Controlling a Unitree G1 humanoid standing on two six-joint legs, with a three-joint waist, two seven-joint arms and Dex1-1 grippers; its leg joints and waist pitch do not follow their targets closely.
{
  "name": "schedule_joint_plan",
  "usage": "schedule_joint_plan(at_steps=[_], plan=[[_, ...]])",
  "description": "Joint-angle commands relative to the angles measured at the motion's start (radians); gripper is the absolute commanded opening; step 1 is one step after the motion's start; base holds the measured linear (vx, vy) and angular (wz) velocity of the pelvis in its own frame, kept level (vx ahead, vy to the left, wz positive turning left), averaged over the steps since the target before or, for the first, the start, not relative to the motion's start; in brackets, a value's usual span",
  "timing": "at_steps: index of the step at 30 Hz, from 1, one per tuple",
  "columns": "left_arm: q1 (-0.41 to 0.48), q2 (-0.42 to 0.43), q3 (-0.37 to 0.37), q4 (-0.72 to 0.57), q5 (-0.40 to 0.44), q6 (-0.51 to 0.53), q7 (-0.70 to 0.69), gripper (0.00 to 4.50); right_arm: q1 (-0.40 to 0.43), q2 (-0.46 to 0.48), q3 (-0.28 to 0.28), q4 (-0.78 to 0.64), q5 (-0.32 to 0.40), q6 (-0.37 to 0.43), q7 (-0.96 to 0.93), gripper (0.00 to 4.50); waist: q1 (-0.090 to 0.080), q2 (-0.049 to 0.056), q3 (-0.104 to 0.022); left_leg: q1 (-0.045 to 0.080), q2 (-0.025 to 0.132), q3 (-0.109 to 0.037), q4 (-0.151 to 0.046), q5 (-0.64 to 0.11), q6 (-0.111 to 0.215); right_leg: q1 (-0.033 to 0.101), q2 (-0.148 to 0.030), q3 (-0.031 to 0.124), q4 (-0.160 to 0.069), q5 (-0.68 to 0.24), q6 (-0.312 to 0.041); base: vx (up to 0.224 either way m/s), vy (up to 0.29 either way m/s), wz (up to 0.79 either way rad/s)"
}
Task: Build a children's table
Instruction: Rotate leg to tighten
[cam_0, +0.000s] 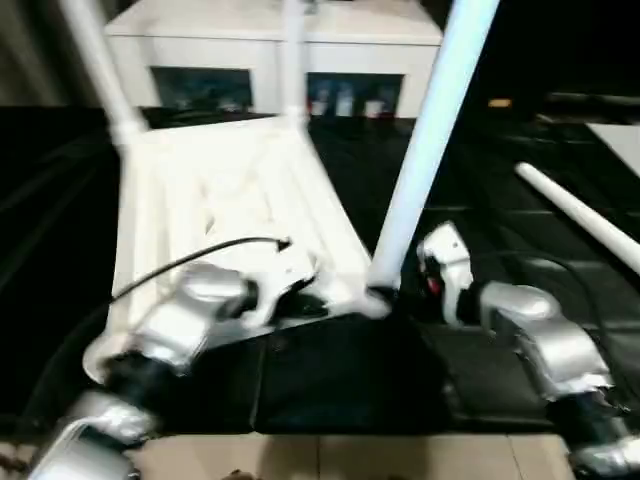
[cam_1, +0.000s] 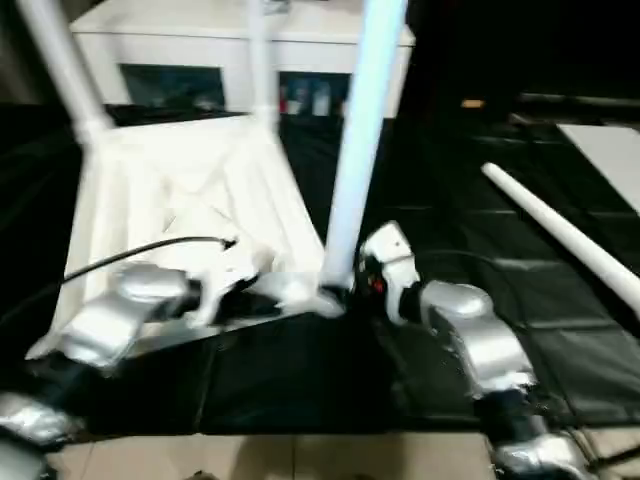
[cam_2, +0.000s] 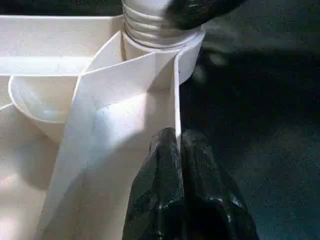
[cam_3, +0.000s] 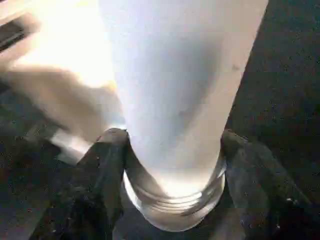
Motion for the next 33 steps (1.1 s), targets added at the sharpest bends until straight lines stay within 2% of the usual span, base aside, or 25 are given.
schedule_joint_plan(at_steps=[1, 2, 3, 4, 5, 6, 8, 10, 12, 13, 15, 17, 20, 22, 23, 25, 27, 28, 29, 32, 33], plan=[[-0.043, -0.048, 0.031, 0.016, -0.009, 0.038, 0.088, 0.00, -0.017, 0.034, -0.086, 0.107, -0.052, 0.046, -0.237, 2.57, -0.001, -0.006, -0.062, 0.005, 0.028, -0.021, -0.080, -0.249, -0.023, 0.043, -0.051, 0.041, -0.085, -0.346, -0.182, 0.000, 0.000, 0.00], [-0.059, -0.081, 0.050, 0.038, -0.008, 0.065, 0.149, 0.00, -0.028, 0.071, -0.106, 0.128, -0.061, 0.038, -0.324, 2.57, -0.003, -0.007, -0.064, 0.004, 0.029, -0.023, -0.082, -0.237, -0.021, 0.046, -0.050, 0.039, -0.086, -0.334, -0.175, 0.000, 0.000, 0.00], [-0.059, -0.081, 0.050, 0.038, -0.008, 0.065, 0.149, 0.00, -0.028, 0.071, -0.106, 0.128, -0.061, 0.038, -0.324, 2.57, -0.005, -0.007, -0.064, 0.002, 0.028, -0.022, -0.080, -0.223, -0.015, 0.046, -0.050, 0.040, -0.084, -0.310, -0.178, 0.000, 0.000, 0.00], [-0.086, -0.138, 0.070, 0.075, 0.012, 0.088, 0.260, 0.00, -0.050, 0.142, -0.132, 0.173, -0.076, 0.006, -0.471, 2.56, -0.006, -0.007, -0.066, 0.000, 0.028, -0.021, -0.080, -0.216, -0.013, 0.047, -0.050, 0.040, -0.083, -0.299, -0.179, 0.000, 0.000, 0.00], [-0.090, -0.154, 0.070, 0.080, 0.014, 0.087, 0.275, 0.00, -0.056, 0.163, -0.136, 0.183, -0.076, -0.003, -0.503, 2.56, -0.007, 0.005, -0.066, 0.004, 0.027, -0.021, -0.080, -0.212, -0.015, 0.042, -0.050, 0.040, -0.086, -0.297, -0.181, 0.000, 0.000, 0.00], [-0.098, -0.194, 0.069, 0.091, 0.019, 0.084, 0.308, 0.00, -0.073, 0.216, -0.146, 0.211, -0.076, -0.025, -0.581, 2.56, -0.010, -0.001, -0.067, 0.001, 0.025, -0.019, -0.078, -0.205, -0.015, 0.043, -0.049, 0.041, -0.087, -0.285, -0.180, 0.000, 0.000, 0.00], [-0.103, -0.228, 0.042, 0.100, 0.038, 0.063, 0.321, 0.00, -0.099, 0.265, -0.099, 0.246, -0.095, -0.045, -0.595, 2.56, -0.012, -0.002, -0.069, 0.000, 0.025, -0.020, -0.079, -0.197, -0.007, 0.046, -0.048, 0.039, -0.083, -0.251, -0.179, 0.000, 0.000, 0.00], [-0.106, -0.242, 0.029, 0.110, 0.050, 0.036, 0.334, 0.00, -0.118, 0.309, -0.081, 0.259, -0.081, -0.089, -0.551, 2.56, -0.013, -0.003, -0.071, -0.001, 0.024, -0.018, -0.078, -0.187, 0.007, 0.047, -0.046, 0.039, -0.081, -0.215, -0.182, 0.000, 0.000, 0.00], [-0.107, -0.242, 0.028, 0.111, 0.052, 0.006, 0.341, 0.00, -0.121, 0.331, -0.065, 0.237, -0.074, -0.131, -0.493, 3.12, -0.011, -0.002, -0.072, -0.001, 0.026, -0.017, -0.076, -0.169, 0.022, 0.050, -0.046, 0.041, -0.076, -0.163, -0.195, 0.000, 0.000, 0.00], [-0.107, -0.240, 0.028, 0.109, 0.052, -0.006, 0.345, 0.00, -0.120, 0.333, -0.053, 0.225, -0.078, -0.148, -0.482, 3.26, -0.010, -0.007, -0.071, -0.003, 0.026, -0.016, -0.076, -0.162, 0.033, 0.051, -0.046, 0.040, -0.074, -0.150, -0.202, 0.000, 0.000, 0.00], [-0.104, -0.222, 0.024, 0.099, 0.056, -0.022, 0.333, 0.00, -0.115, 0.326, -0.046, 0.200, -0.084, -0.170, -0.478, 3.32, -0.009, -0.005, -0.073, -0.002, 0.027, -0.016, -0.075, -0.137, 0.046, 0.053, -0.046, 0.041, -0.070, -0.114, -0.213, 0.000, 0.000, 0.00], [-0.096, -0.201, 0.031, 0.084, 0.054, -0.028, 0.315, 0.00, -0.108, 0.304, -0.048, 0.167, -0.083, -0.184, -0.458, 3.56, -0.008, -0.009, -0.071, -0.003, 0.026, -0.014, -0.074, -0.141, 0.056, 0.054, -0.047, 0.042, -0.070, -0.125, -0.219, 0.000, 0.000, 0.00], [-0.087, -0.188, 0.038, 0.073, 0.053, -0.027, 0.304, 0.00, -0.101, 0.279, -0.047, 0.141, -0.076, -0.177, -0.422, 3.75, -0.005, -0.007, -0.070, -0.001, 0.028, -0.014, -0.075, -0.139, 0.059, 0.051, -0.046, 0.041, -0.070, -0.130, -0.220, 0.000, 0.000, 0.00], [-0.066, -0.153, 0.039, 0.040, 0.048, -0.027, 0.267, 0.00, -0.069, 0.206, -0.040, 0.058, -0.052, -0.128, -0.304, 4.00, 0.000, -0.007, -0.069, 0.000, 0.030, -0.014, -0.075, -0.144, 0.064, 0.053, -0.045, 0.042, -0.069, -0.124, -0.219, 0.000, 0.000, 0.00], [-0.059, -0.141, 0.037, 0.030, 0.047, -0.030, 0.252, 0.00, -0.057, 0.178, -0.034, 0.034, -0.055, -0.115, -0.273, 4.08, 0.002, -0.004, -0.070, -0.001, 0.031, -0.014, -0.075, -0.131, 0.071, 0.055, -0.045, 0.043, -0.065, -0.100, -0.221, 0.000, 0.000, 0.00], [-0.043, -0.114, 0.024, 0.008, 0.044, -0.038, 0.208, 0.00, -0.037, 0.119, -0.017, 0.003, -0.067, -0.105, -0.214, 4.20, 0.004, -0.006, -0.071, -0.001, 0.032, -0.014, -0.073, -0.115, 0.080, 0.053, -0.045, 0.043, -0.063, -0.075, -0.229, 0.000, 0.000, 0.00], [-0.032, -0.094, 0.018, -0.008, 0.039, -0.038, 0.179, 0.00, -0.021, 0.070, -0.001, -0.023, -0.069, -0.093, -0.157, 4.32, 0.004, -0.002, -0.068, -0.001, 0.031, -0.012, -0.073, -0.131, 0.075, 0.051, -0.047, 0.043, -0.067, -0.103, -0.236, 0.000, 0.000, 0.00], [-0.016, -0.062, 0.005, -0.031, 0.032, -0.030, 0.128, 0.00, 0.004, -0.001, 0.024, -0.057, -0.070, -0.094, -0.062, 4.32, 0.006, 0.001, -0.069, 0.001, 0.031, -0.013, -0.073, -0.139, 0.072, 0.052, -0.046, 0.042, -0.068, -0.115, -0.236, 0.000, 0.000, 0.00], [-0.005, -0.035, -0.005, -0.046, 0.028, -0.031, 0.087, 0.00, 0.028, -0.056, 0.040, -0.090, -0.056, -0.092, 0.022, 4.32, 0.014, 0.000, -0.070, 0.002, 0.036, -0.015, -0.072, -0.148, 0.071, 0.057, -0.046, 0.043, -0.066, -0.105, -0.231, 0.000, 0.000, 0.00], [0.018, 0.021, -0.027, -0.085, 0.006, -0.050, -0.022, 0.00, 0.080, -0.159, 0.065, -0.159, -0.015, -0.090, 0.184, 4.32, 0.020, -0.001, -0.067, 0.002, 0.035, -0.012, -0.073, -0.162, 0.076, 0.053, -0.046, 0.045, -0.068, -0.111, -0.236, 0.000, 0.000, 0.00], [0.029, 0.046, -0.041, -0.108, -0.010, -0.084, -0.088, 0.00, 0.094, -0.188, 0.072, -0.175, -0.008, -0.085, 0.227, 4.32, 0.021, -0.003, -0.063, 0.000, 0.036, -0.014, -0.077, -0.189, 0.077, 0.052, -0.048, 0.045, -0.073, -0.158, -0.228, 0.000, 0.000, 0.00]])
